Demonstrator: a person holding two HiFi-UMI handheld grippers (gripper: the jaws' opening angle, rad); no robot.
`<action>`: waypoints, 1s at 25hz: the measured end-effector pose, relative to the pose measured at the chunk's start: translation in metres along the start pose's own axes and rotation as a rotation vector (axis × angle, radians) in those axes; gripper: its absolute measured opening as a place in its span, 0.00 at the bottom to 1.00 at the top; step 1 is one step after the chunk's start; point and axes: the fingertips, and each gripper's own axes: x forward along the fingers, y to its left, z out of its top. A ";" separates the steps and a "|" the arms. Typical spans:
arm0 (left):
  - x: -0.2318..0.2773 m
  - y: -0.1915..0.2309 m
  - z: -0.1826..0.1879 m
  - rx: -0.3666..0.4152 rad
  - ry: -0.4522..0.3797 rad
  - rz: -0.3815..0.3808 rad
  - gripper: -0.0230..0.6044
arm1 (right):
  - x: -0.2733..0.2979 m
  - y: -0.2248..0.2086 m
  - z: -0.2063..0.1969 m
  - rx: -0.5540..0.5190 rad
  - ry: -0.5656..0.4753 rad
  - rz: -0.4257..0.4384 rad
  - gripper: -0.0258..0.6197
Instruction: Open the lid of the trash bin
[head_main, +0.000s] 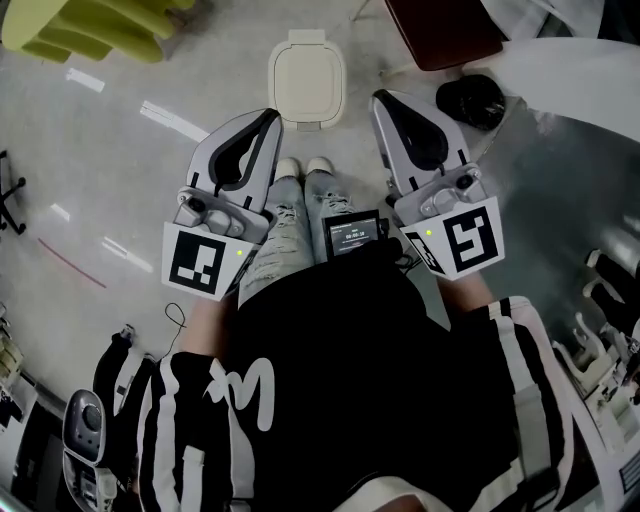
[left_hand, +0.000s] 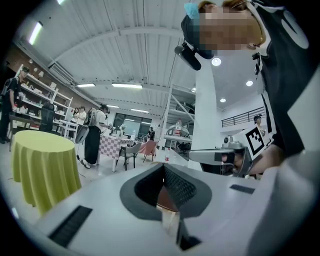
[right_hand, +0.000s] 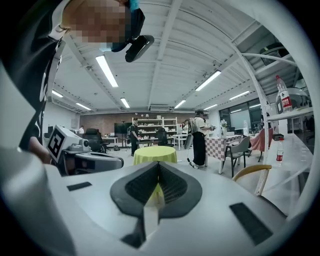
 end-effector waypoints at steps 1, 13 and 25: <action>0.001 0.001 -0.003 -0.004 0.002 0.000 0.05 | 0.001 -0.001 -0.003 0.001 0.004 0.002 0.06; 0.010 0.009 -0.033 -0.019 0.029 0.006 0.05 | 0.014 -0.007 -0.041 0.015 0.052 0.031 0.06; 0.013 0.021 -0.062 -0.040 0.045 0.030 0.05 | 0.027 -0.004 -0.079 0.029 0.082 0.053 0.06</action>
